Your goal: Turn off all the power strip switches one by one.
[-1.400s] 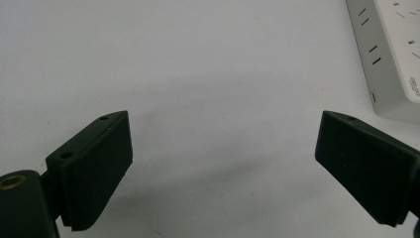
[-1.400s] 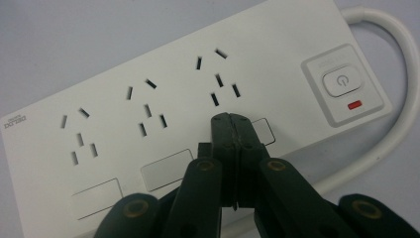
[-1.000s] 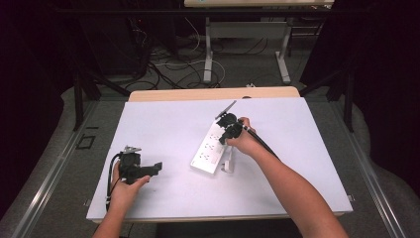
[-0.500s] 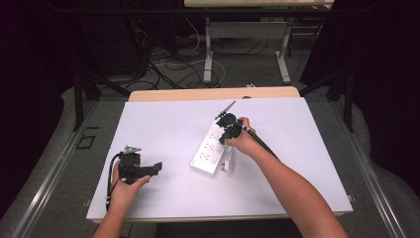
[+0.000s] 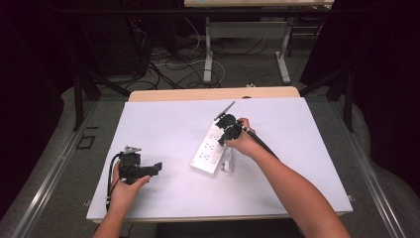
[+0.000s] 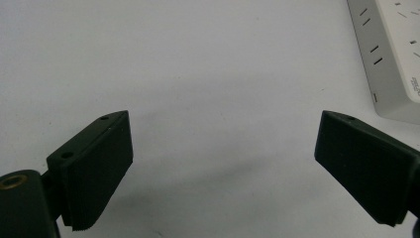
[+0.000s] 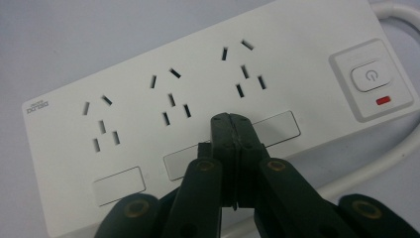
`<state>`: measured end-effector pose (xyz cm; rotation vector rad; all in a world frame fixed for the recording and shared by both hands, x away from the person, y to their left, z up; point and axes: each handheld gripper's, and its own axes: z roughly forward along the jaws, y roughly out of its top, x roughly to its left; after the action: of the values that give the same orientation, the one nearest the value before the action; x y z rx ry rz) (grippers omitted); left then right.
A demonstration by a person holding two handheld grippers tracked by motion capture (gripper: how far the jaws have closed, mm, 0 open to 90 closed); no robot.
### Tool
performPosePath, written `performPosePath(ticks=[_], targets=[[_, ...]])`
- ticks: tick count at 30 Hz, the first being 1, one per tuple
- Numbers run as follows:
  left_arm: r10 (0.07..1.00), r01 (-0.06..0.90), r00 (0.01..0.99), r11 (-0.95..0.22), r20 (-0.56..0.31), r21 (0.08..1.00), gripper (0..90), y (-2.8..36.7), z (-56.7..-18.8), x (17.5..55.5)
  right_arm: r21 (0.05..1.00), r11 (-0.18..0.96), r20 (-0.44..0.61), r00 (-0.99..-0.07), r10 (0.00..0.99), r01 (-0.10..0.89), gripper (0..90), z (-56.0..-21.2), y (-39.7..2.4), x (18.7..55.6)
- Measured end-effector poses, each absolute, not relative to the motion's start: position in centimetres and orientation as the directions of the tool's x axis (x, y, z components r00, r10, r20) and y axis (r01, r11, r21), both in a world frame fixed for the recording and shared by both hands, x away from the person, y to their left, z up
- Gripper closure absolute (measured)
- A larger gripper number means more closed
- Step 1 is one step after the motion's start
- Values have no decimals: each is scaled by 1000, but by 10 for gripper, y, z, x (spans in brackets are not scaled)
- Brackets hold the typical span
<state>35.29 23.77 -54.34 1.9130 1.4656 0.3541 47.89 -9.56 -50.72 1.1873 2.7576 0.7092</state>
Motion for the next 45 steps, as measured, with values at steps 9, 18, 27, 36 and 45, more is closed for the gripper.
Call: performPosePath(ticks=[9,18,27,36,45], targets=[[927,738,325,-124,-188,663,83,237,-543,353,430,623,122,-726,676,653,900,-503,-94,471],[927,737,325,-125,-187,664,85,237,-543,353,428,645,115,-746,656,633,900,-503,-89,464],[928,738,324,-125,-186,663,86,237,-544,353,425,668,114,-768,630,611,900,-506,-88,461],[929,733,320,-119,-185,669,86,236,-544,353,415,657,128,-755,643,630,900,-507,-86,457],[930,732,318,-117,-184,671,86,236,-544,353,415,659,131,-758,639,627,900,-511,-84,455]])
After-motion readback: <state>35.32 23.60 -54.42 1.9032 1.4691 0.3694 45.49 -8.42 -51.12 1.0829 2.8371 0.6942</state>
